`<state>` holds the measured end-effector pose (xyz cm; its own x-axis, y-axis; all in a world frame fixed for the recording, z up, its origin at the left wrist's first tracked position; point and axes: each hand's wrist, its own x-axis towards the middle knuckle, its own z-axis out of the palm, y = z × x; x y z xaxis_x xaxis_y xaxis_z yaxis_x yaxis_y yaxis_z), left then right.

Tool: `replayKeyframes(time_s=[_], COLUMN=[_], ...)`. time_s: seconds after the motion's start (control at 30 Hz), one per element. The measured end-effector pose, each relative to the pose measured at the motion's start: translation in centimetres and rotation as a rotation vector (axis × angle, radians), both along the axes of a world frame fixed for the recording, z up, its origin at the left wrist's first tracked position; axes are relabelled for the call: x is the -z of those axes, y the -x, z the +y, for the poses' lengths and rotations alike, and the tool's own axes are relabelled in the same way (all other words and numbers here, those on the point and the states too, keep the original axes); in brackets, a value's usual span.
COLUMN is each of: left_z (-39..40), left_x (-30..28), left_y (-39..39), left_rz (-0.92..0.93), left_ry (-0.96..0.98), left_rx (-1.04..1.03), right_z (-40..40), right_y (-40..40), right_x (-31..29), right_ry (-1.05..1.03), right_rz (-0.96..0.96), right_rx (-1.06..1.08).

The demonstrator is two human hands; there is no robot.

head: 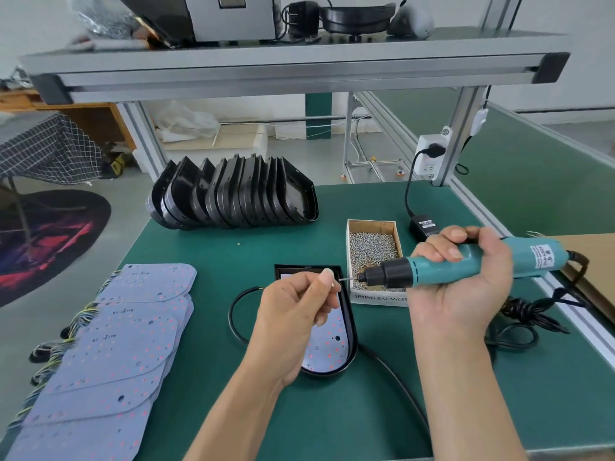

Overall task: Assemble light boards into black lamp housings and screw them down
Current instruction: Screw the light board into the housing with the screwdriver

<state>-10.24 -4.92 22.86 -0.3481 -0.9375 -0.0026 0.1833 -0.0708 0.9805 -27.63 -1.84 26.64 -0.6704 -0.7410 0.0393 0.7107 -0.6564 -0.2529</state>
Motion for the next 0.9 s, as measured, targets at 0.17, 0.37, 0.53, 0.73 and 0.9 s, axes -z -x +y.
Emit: replayKeyframes(time_s=[0.17,0.37,0.53,0.73,0.9], left_z=[0.4,0.47,0.57,0.75,1.1], left_x=[-0.06,-0.11,-0.11,-0.22,-0.04], left_y=[0.05,-0.02,-0.14,-0.19,-0.08], left_rz=[-0.015,-0.023,-0.042,-0.111,-0.223], left_ry=[0.02,0.033,0.049,0.095,0.191], left_rx=[-0.013,-0.017,-0.021,-0.055,-0.13], right_z=[0.07,0.11,0.08,0.12,0.01], right_y=[-0.33,-0.55,-0.57,-0.6,-0.68], right_x=[0.26,0.49,0.55,0.68,0.85], right_ry=[-0.026,-0.031,-0.033,-0.04,-0.042], right_rz=[0.041,0.08,0.094,0.086,0.098], right_rx=[-0.005,0.007,0.015,0.017,0.026])
